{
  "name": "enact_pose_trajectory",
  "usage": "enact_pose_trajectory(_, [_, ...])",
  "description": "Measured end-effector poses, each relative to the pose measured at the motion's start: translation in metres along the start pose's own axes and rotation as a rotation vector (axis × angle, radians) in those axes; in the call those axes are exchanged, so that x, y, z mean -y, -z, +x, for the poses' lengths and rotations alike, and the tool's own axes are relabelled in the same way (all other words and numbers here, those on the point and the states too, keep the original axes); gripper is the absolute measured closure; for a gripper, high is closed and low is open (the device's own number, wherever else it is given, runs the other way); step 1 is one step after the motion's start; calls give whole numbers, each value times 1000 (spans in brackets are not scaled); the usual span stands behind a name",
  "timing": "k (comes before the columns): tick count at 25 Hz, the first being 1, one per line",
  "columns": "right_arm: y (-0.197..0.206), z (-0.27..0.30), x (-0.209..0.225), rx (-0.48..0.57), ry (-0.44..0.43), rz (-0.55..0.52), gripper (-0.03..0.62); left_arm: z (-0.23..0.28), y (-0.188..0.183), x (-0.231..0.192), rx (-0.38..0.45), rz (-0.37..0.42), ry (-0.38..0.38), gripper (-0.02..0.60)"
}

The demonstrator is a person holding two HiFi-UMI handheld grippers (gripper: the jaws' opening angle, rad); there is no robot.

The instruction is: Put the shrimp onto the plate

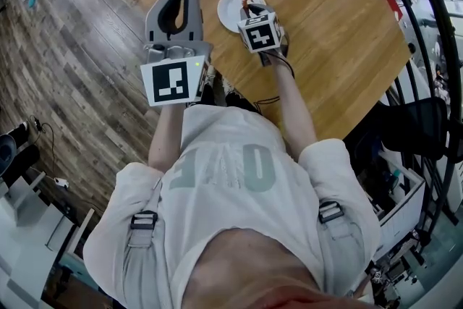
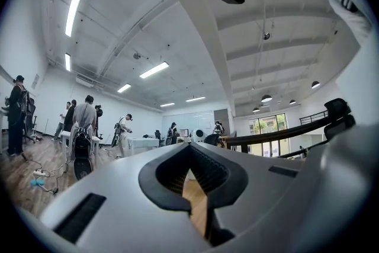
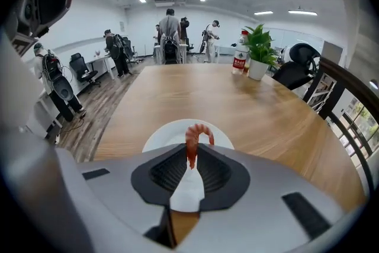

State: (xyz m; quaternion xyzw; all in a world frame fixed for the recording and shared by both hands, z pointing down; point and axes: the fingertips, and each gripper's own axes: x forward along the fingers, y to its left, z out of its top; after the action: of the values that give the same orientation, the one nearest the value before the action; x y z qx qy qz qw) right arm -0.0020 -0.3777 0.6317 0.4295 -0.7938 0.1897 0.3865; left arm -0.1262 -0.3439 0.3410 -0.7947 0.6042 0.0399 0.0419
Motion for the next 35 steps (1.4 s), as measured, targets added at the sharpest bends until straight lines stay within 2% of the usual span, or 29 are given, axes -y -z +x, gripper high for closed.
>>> enact_pose_trajectory(5, [14,9,-2,-82,-9,-22,533,2,4,0,-11,-1,5,575])
enact_pose_trajectory(15, [25,18,-5,-146,-15,-79,531,6,13,-1,-54,-18,3,575])
enact_pose_trajectory(21, [27,19,-4,-154,-20,-54,531,7,12,-1,-57,-16,5,575])
enact_pose_trajectory(29, [31,20,-8,-166,-15,-96,517,9,11,4,-54,-6,42,575])
enact_pose_trajectory(35, [10,5,-6,-91,1,-86,508,10,9,8,-45,0,50,575])
